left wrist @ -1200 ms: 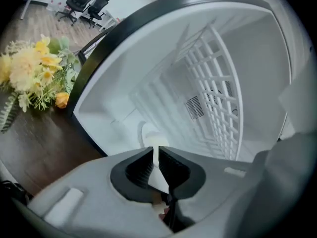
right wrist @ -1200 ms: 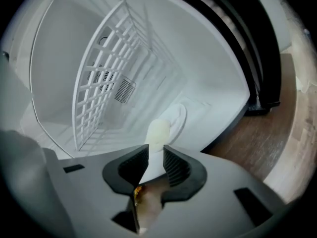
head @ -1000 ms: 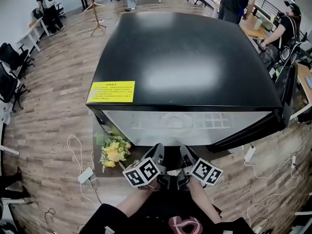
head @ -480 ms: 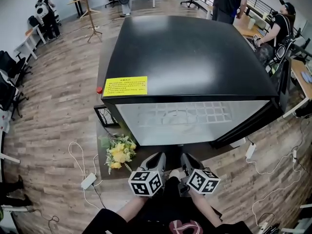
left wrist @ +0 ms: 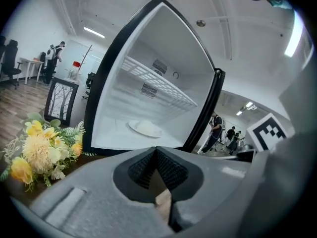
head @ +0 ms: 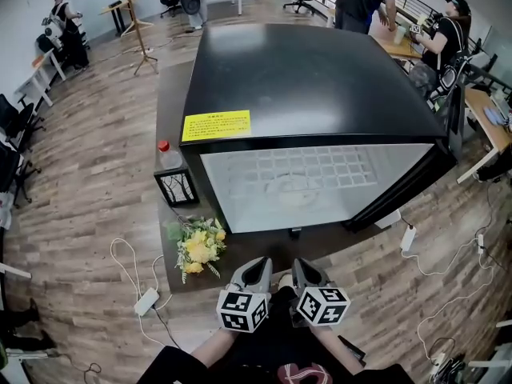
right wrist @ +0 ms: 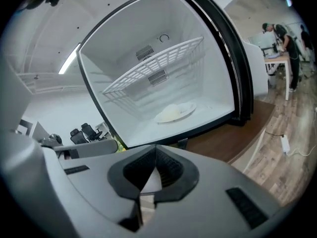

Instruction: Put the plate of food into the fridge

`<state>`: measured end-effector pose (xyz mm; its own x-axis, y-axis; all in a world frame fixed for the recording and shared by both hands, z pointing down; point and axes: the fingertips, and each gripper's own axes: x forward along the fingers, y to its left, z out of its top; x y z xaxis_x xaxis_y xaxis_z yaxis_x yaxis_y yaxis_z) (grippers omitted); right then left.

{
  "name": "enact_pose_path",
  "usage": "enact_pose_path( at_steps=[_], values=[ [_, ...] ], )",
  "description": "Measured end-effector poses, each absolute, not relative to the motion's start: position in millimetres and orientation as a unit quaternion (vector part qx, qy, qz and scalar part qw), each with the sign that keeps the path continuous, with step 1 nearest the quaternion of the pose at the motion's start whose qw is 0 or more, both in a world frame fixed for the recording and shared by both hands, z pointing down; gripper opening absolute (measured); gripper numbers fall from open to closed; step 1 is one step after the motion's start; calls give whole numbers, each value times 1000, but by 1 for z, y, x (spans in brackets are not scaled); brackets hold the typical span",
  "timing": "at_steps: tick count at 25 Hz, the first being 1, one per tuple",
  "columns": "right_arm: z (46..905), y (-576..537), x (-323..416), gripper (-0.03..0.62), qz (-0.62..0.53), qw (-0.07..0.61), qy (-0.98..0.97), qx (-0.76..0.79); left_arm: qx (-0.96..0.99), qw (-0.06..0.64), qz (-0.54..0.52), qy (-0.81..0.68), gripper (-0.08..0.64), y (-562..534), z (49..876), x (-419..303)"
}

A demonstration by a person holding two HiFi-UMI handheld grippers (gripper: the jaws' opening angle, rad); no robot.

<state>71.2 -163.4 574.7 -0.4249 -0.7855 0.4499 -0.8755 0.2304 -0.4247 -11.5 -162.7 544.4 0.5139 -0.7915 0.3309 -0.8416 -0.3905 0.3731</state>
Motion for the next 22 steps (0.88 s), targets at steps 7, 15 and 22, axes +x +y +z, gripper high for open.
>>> enact_pose_path(
  at_steps=[7,15,22],
  values=[
    [571,-151,67,9,270,89,-786,548,837,235,66,-490,8,-152,549,-12],
    [566,-143,65,8,240,104,-790,554,845,222,69,-482,8,-145,547,-6],
    [565,-139,67,6,237,105,-792,553,846,223,65,-480,8,-142,546,-2]
  ],
)
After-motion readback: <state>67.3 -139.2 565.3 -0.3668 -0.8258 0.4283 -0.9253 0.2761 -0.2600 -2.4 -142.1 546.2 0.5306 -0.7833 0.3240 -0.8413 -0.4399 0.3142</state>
